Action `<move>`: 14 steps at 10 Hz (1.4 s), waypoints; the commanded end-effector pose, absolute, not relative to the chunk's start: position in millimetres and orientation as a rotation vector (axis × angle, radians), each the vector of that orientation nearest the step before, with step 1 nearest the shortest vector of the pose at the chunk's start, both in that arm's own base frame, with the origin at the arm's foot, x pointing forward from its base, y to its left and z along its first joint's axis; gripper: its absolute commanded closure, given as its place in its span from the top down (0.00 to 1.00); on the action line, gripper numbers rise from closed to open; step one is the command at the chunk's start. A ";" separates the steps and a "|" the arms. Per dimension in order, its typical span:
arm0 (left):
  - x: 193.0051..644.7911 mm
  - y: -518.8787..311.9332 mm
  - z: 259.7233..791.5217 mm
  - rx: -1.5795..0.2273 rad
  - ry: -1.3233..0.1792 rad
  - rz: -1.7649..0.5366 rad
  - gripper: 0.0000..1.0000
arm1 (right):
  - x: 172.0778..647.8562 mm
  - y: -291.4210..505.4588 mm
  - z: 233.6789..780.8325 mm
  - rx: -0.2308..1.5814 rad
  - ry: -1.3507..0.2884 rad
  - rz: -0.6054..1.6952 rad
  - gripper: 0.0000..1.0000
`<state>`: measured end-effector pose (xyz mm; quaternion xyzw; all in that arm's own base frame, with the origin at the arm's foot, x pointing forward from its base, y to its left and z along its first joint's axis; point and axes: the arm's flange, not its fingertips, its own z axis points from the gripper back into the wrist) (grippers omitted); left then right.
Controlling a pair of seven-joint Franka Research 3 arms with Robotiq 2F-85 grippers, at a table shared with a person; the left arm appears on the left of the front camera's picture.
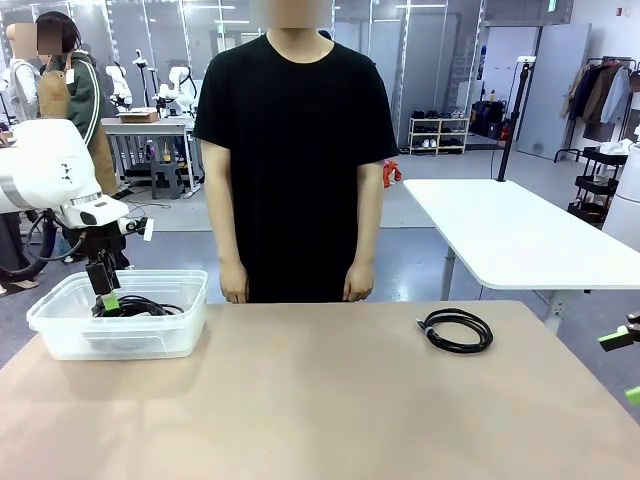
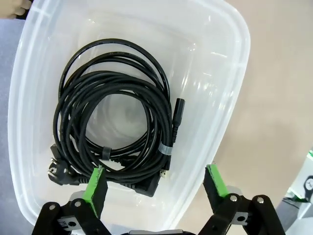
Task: Organize and store the cables.
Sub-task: Place the USB Extension Cable into the Organizing box.
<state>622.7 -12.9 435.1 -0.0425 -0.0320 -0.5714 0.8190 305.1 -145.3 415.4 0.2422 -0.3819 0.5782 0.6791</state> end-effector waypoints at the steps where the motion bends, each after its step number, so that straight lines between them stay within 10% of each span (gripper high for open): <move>1: 622.8 -13.5 434.8 -0.084 -0.064 -1.223 1.00 | 306.2 -146.3 416.9 0.547 -0.876 1.306 1.00; 14: 622.8 -13.5 434.8 -0.084 -0.064 -1.223 1.00 | 306.2 -146.3 416.9 0.547 -0.876 1.306 1.00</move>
